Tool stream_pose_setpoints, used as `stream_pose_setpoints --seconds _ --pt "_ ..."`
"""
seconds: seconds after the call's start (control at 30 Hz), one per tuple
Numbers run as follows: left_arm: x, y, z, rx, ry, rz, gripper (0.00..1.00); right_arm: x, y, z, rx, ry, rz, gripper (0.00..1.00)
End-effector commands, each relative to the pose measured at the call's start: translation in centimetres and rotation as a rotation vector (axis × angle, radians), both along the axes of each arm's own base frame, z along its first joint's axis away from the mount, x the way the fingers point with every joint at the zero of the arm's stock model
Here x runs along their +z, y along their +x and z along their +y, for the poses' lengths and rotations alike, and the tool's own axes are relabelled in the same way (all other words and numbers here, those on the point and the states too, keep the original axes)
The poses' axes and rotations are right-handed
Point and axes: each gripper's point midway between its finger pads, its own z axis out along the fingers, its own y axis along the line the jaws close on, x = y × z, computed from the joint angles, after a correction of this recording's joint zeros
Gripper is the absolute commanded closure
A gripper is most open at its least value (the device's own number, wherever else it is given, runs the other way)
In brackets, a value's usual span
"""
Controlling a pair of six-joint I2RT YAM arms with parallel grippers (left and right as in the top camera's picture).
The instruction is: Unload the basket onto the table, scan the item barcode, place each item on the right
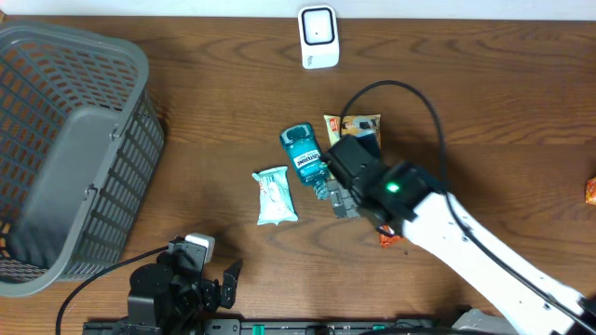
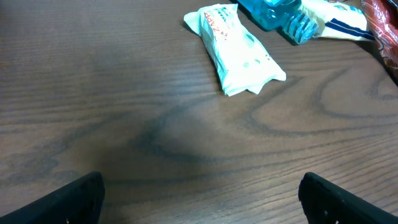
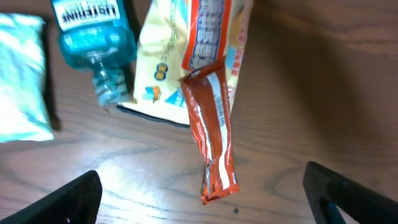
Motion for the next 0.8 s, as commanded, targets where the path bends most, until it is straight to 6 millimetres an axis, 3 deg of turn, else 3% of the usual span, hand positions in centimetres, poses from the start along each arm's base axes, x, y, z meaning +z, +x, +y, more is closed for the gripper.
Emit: stream_pose_setpoints --seconds 0.0,0.13,0.23,0.37,0.43,0.53,0.77 --pt "-0.2 -0.3 0.0 -0.001 -0.004 0.015 0.01 0.6 -0.1 -0.5 0.049 0.122 0.068 0.01" --pt "-0.2 -0.3 -0.1 -0.001 -0.004 0.015 0.01 -0.8 -1.2 0.8 0.248 0.4 0.234 0.01" --pt "-0.2 -0.3 0.0 -0.001 -0.004 0.015 0.01 -1.3 -1.7 0.2 0.315 0.571 0.283 0.01" --pt "-0.2 -0.3 0.0 -0.001 -0.004 0.015 0.01 -3.9 -1.5 -3.6 0.17 0.632 0.309 0.01" --pt "-0.2 -0.3 -0.1 -0.001 -0.004 0.015 0.01 -5.1 -1.2 -4.5 0.126 0.676 0.295 0.01" --pt "-0.2 -0.3 0.0 -0.001 -0.004 0.015 0.01 -7.0 -1.1 -5.5 0.083 0.709 0.276 0.01" --pt "-0.2 -0.3 -0.1 -0.001 -0.004 0.015 0.01 -9.8 -0.4 -5.5 0.044 0.772 0.245 0.01"
